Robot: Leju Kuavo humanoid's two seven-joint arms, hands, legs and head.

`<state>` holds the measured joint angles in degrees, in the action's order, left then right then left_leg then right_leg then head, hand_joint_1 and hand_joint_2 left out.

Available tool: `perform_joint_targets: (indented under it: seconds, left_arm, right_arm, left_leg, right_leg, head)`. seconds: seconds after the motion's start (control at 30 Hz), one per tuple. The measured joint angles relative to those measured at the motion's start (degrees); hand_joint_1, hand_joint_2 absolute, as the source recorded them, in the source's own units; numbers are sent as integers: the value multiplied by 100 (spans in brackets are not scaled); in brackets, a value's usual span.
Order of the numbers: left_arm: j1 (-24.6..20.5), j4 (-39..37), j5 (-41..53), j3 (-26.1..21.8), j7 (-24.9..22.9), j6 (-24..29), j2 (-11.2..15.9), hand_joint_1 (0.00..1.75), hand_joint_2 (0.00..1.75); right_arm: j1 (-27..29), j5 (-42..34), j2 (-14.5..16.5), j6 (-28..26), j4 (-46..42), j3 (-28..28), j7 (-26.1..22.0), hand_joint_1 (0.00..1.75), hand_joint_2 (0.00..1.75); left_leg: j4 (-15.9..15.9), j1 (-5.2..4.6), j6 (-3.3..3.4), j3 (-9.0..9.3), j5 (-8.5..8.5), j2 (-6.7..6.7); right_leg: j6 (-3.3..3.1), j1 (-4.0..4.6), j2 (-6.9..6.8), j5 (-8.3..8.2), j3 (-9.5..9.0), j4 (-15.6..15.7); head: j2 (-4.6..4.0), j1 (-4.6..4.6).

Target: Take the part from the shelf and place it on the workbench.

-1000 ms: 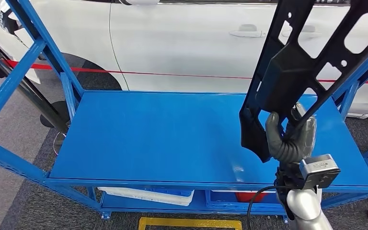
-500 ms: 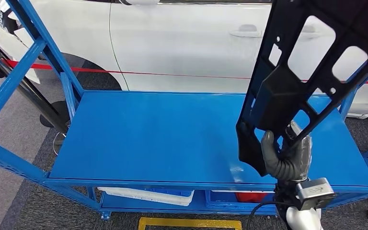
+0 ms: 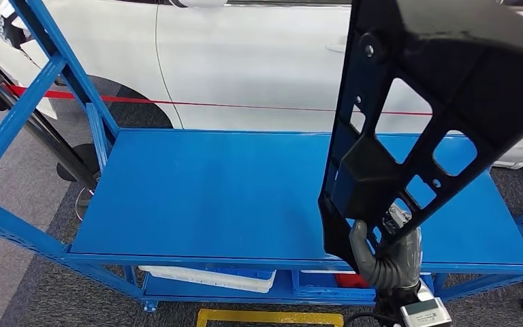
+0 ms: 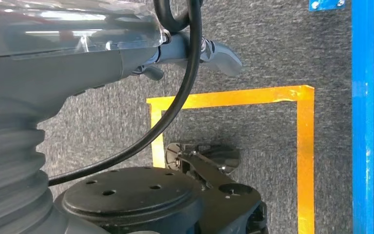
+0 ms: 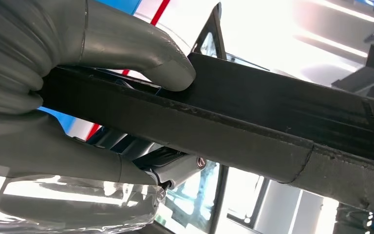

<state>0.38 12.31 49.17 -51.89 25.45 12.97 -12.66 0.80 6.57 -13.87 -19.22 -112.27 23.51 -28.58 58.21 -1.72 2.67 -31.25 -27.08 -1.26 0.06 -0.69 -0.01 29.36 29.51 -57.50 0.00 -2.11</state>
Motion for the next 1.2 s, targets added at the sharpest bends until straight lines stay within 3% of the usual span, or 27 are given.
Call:
perform_joint_targets:
  seconds: [0.3, 0.43, 0.5, 0.57, 0.6, 0.63, 0.67, 0.7, 0.77, 0.83, 0.93, 1.0, 1.07, 1.1, 1.13, 1.2]
  left_arm:
    - [-21, 0, 26, -89, -231, -51, 0, 0, 175]
    - [-35, -2, 69, -113, -350, -79, -7, 0, 175]
    - [-50, -2, 108, -113, -409, -81, -15, 0, 175]
    - [-55, -2, 126, -113, -447, -79, -19, 0, 175]
    - [-55, -2, 127, -114, -457, -78, -19, 0, 175]
    - [-55, -2, 127, -114, -465, -78, -20, 0, 175]
    - [-58, -2, 127, -115, -471, -78, -20, 0, 175]
    - [-61, -2, 127, -115, -475, -78, -22, 0, 175]
    - [-69, -2, 126, -115, -478, -78, -34, 0, 175]
    - [-72, -2, 126, -115, -478, -78, -46, 0, 175]
    - [-71, -2, 135, -117, -491, -89, -46, 0, 175]
    - [-74, -2, 161, -118, -507, -106, -45, 0, 175]
    - [-79, -2, 192, -118, -521, -121, -44, 0, 175]
    - [-80, -2, 204, -118, -526, -126, -44, 0, 175]
    - [-82, -2, 213, -118, -530, -131, -43, 0, 175]
    - [-89, -2, 231, -119, -539, -136, -37, 0, 175]
  right_arm:
    - [224, -255, 379, 38, 177, 63, -146, 175, 175]
    - [286, -213, 549, 52, 271, 171, -193, 175, 175]
    - [299, -188, 609, 51, 321, 210, -198, 175, 175]
    - [317, -179, 661, 48, 386, 245, -200, 175, 175]
    - [330, -178, 683, 46, 418, 258, -200, 175, 175]
    - [342, -178, 704, 45, 448, 269, -200, 175, 175]
    - [348, -178, 726, 44, 473, 278, -200, 175, 175]
    - [350, -178, 745, 43, 494, 285, -200, 175, 175]
    - [348, -177, 778, 42, 527, 293, -200, 175, 175]
    - [346, -176, 800, 42, 546, 300, -200, 175, 175]
    - [347, -181, 844, 43, 560, 320, -204, 175, 175]
    - [351, -194, 890, 45, 574, 340, -221, 175, 175]
    - [358, -210, 924, 48, 597, 350, -237, 175, 175]
    - [361, -227, 935, 52, 615, 351, -241, 175, 175]
    - [362, -249, 944, 56, 633, 352, -243, 175, 175]
    - [358, -286, 974, 66, 669, 353, -246, 175, 175]
  left_leg:
    - [24, -20, 21, -12, -12, 2]
    - [-30, 23, 91, -3, 54, 15]
    - [-73, 55, 128, -6, 94, 26]
    - [-63, 53, 135, -34, 100, 27]
    - [-51, 51, 134, -45, 100, 27]
    - [-34, 49, 132, -56, 98, 25]
    - [-17, 46, 128, -63, 96, 21]
    - [-1, 41, 122, -66, 92, 15]
    - [22, 28, 91, -83, 93, 1]
    - [29, 31, 25, -113, 120, -7]
    - [79, 45, -95, -160, 87, 1]
    - [430, 69, -182, -296, -239, 22]
    - [1092, 131, -267, -516, -690, 38]
    - [1366, 165, -303, -582, -821, 46]
    - [1486, 196, -336, -572, -842, 56]
    - [1125, 251, -389, -260, -586, 80]
  right_leg:
    - [49, -25, 0, -7, 1, 6]
    - [110, -24, 2, 51, 22, -64]
    - [121, -16, 2, 362, 225, -520]
    - [125, -13, 2, 715, 586, -1284]
    - [123, -13, 2, 770, 716, -1551]
    - [114, -10, 2, 708, 759, -1627]
    - [95, -7, 2, 536, 689, -1467]
    - [64, 0, 4, 305, 524, -1117]
    - [-6, 29, 13, 10, 173, -390]
    - [-39, 64, 18, -41, 60, -98]
    - [-84, 37, -9, -135, 91, 7]
    - [-135, -7, -43, -214, 129, 66]
    - [-152, -7, -66, -266, 212, 56]
    - [-141, -9, -77, -291, 262, 39]
    - [-127, -15, -87, -314, 315, 19]
    - [-88, -39, -97, -353, 424, -47]
  head:
    - [-1, -1]
    - [0, 6]
    - [0, 35]
    - [0, 56]
    - [0, 56]
    - [0, 57]
    - [0, 58]
    - [0, 58]
    - [0, 53]
    - [0, 50]
    - [0, 55]
    - [0, 37]
    - [0, 13]
    - [0, 12]
    - [0, 13]
    - [0, 13]
